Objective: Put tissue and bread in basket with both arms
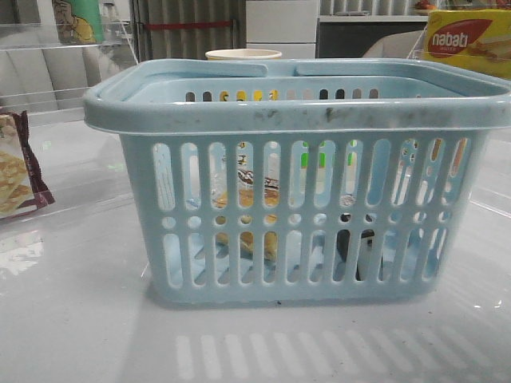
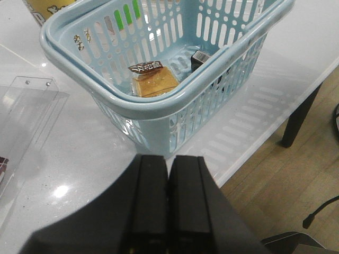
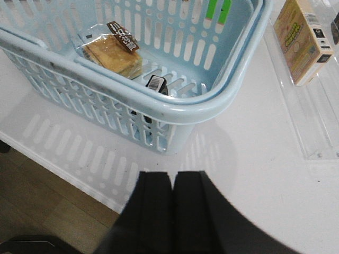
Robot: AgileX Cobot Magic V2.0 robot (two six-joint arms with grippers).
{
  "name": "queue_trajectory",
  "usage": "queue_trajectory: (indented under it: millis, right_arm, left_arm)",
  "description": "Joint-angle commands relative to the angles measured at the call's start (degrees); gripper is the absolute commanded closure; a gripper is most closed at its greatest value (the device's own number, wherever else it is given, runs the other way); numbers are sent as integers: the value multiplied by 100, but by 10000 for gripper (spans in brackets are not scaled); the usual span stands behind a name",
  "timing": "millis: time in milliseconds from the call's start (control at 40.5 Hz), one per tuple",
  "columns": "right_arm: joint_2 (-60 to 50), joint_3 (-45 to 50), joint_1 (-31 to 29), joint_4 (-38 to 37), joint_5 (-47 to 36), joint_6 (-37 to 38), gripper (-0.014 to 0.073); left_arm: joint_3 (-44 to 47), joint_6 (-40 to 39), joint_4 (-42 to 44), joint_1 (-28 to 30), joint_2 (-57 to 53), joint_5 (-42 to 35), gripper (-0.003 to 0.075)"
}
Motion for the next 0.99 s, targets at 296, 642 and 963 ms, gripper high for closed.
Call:
queue_trajectory:
  millis: [296,642,963]
  right_arm:
    - [-1,-165,-2,-125,-193,-27,527]
    - [-1,-165,-2,-125,-188,-27,527]
    - [-1,-165,-2,-125,-188,-27,527]
  left_arm:
    - [-163,-16,-37,-50,-3,-377,626]
    - [348,-16,-118,568,-259,-1074,625]
    - [2633,-16,-693,2822,-1985,-4288,625]
